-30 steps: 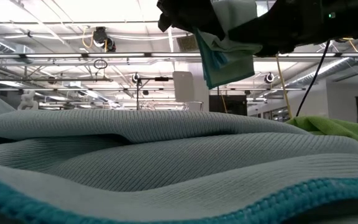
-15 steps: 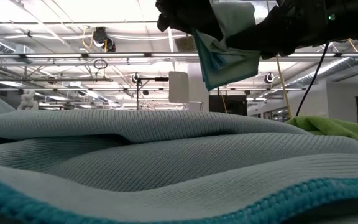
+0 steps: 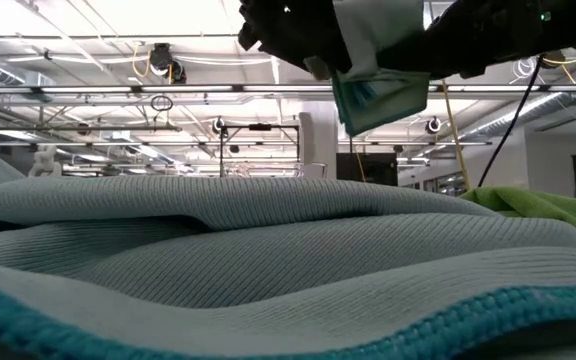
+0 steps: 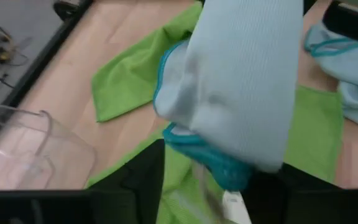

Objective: Fold microfiber towels
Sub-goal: Put the top left blue towel into the transparent bin

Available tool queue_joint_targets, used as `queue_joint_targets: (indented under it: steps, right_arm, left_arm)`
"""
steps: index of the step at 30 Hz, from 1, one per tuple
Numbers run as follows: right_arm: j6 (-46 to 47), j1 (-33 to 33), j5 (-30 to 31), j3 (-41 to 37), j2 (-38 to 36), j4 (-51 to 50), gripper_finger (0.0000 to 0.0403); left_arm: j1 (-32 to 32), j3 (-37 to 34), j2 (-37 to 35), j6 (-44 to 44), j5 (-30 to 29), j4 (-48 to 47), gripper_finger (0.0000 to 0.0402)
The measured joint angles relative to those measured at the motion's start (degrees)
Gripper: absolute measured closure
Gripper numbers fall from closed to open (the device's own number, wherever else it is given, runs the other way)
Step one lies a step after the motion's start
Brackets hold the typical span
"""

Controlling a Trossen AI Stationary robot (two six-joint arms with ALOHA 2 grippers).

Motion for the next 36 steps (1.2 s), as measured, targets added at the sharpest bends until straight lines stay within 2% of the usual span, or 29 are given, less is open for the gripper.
queue_joint_targets:
  steps: [3, 7, 9, 11, 13, 18, 23, 26, 30, 33, 36]
  right_arm:
    - [-0.08, 0.43, -0.06, 0.00, -1.15, -1.95, 0.0368]
    - [-0.41, 0.64, -0.04, 0.00, -1.78, -3.58, 0.0371]
    - [-0.84, 0.64, 0.03, 0.00, -1.81, -3.65, 0.0374]
    - [-1.59, 0.64, 0.12, 0.00, -1.81, -3.75, 0.0374]
    - [-2.01, 0.68, 0.05, 0.00, -1.80, -4.20, 0.0372]
    - [-2.01, 0.64, 0.34, -0.01, -1.81, -6.44, 0.0371]
    - [-2.37, 0.56, 0.35, -0.02, -1.81, -7.09, 0.0372]
    - [-3.48, 0.42, 0.34, -0.02, -1.81, -7.29, 0.0370]
    - [-3.23, -0.63, 0.22, -0.02, -1.81, -7.35, 0.0372]
    - [-3.13, -0.96, 0.20, -0.02, -1.81, -8.11, 0.0372]
    - [-3.14, -1.00, 0.18, -0.02, -1.81, -8.70, 0.0369]
  left_arm:
    - [-0.44, 0.00, 0.00, 0.04, -1.03, -0.54, 0.0269]
    - [-0.89, 0.00, 0.00, 1.29, -0.82, -0.80, 0.0350]
    - [-1.10, 0.00, 0.00, 1.51, 1.46, -1.06, 0.0384]
    - [-1.39, 0.00, 0.00, 0.80, 4.56, -2.18, 0.0393]
    - [-1.84, 0.00, 0.00, -0.56, 7.15, -3.85, 0.0379]
    - [-4.17, -0.07, -1.03, -1.51, 5.72, -7.31, 0.0297]
    - [-5.30, 2.47, -3.25, 0.17, -4.51, -5.43, 0.0211]
    - [-4.77, 4.46, -3.29, 6.14, -8.30, -0.67, 0.0167]
    - [-2.84, 4.72, -1.80, 17.51, -6.43, 8.86, 0.0116]
    - [-0.70, 4.63, -0.63, 18.39, -4.01, 9.33, 0.0097]
    - [1.38, 4.65, -0.26, 16.50, 0.31, 7.81, 0.0101]
